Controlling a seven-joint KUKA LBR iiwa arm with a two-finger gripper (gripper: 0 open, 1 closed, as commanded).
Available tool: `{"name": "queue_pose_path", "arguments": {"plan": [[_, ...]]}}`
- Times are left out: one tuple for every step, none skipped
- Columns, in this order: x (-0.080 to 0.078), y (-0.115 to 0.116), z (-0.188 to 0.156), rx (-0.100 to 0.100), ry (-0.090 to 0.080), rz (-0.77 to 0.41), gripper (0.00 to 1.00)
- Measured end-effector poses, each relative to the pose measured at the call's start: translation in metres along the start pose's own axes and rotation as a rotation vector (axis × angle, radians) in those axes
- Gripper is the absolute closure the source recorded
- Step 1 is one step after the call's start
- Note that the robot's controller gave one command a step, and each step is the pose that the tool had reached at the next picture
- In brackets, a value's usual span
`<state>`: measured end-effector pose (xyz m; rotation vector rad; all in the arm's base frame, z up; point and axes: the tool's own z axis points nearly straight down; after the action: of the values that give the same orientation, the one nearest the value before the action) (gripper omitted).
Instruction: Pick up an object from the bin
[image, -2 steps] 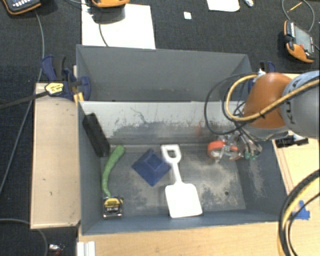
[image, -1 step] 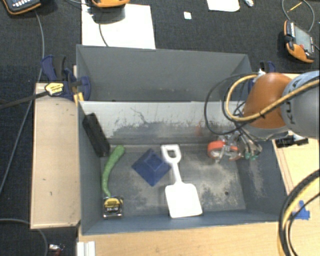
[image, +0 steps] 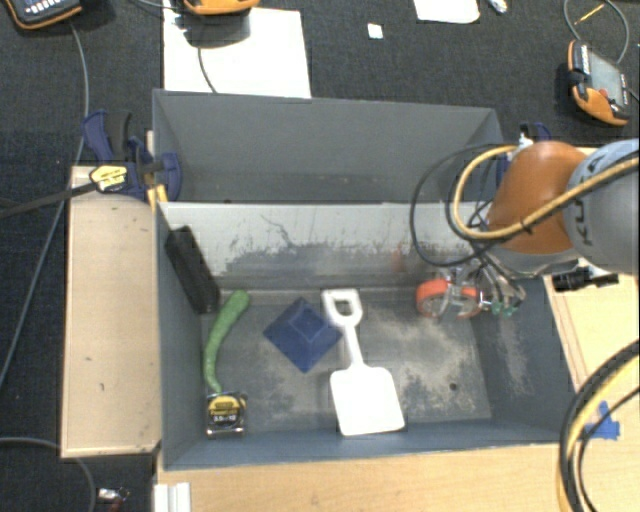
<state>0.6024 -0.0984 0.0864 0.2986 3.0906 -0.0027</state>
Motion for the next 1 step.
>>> {"name": "queue_pose_path", "arguments": {"plan": [[0.0010,-0.0003,-0.0147,0.001,0.003,-0.002,1.00]]}}
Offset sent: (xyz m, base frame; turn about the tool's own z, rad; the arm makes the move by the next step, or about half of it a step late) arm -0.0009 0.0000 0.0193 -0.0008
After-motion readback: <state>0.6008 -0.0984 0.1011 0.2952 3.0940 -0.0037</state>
